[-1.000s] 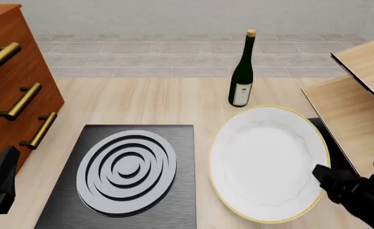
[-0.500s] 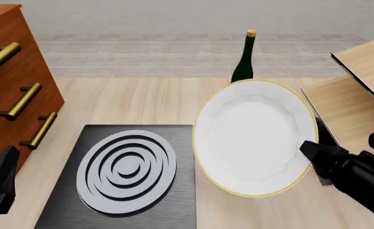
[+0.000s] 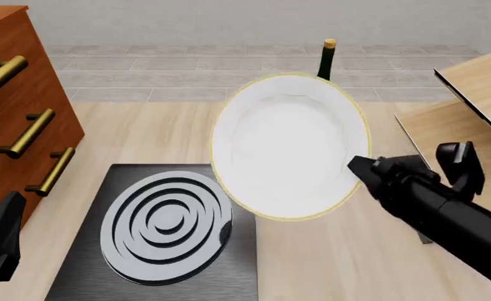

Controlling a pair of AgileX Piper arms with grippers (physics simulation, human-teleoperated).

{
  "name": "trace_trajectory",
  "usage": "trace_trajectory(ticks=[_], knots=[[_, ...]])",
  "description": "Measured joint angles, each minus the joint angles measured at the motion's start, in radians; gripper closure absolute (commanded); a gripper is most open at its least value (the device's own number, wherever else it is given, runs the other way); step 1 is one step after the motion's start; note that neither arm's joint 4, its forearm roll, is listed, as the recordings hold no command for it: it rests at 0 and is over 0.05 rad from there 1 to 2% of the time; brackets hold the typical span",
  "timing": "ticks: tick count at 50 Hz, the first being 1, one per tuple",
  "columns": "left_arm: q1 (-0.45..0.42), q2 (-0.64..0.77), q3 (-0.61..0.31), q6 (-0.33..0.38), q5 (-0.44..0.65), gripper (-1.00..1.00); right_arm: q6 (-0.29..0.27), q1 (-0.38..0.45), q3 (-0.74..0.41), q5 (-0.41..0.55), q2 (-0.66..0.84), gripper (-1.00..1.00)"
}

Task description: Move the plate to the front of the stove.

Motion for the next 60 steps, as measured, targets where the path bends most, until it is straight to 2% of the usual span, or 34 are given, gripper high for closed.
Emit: trace_trajectory(ticks=[17,30,45,60], knots=[[0.000,0.000,0.000,0.000,0.000,-1.00,0.122,0.081,-0.174,-0.147,0.293,1.00],[0.000,0.000,0.000,0.000,0.000,-1.00,0.227,0.128,-0.362,-0.221,0.551,1.00],[0.000,0.000,0.000,0.000,0.000,-1.00,0.303,0.151,-0.631,-0.189,0.794,1.00],[0.000,0.000,0.000,0.000,0.000,-1.00,0.297,0.159,-0.907,-0.041,0.956,1.00]])
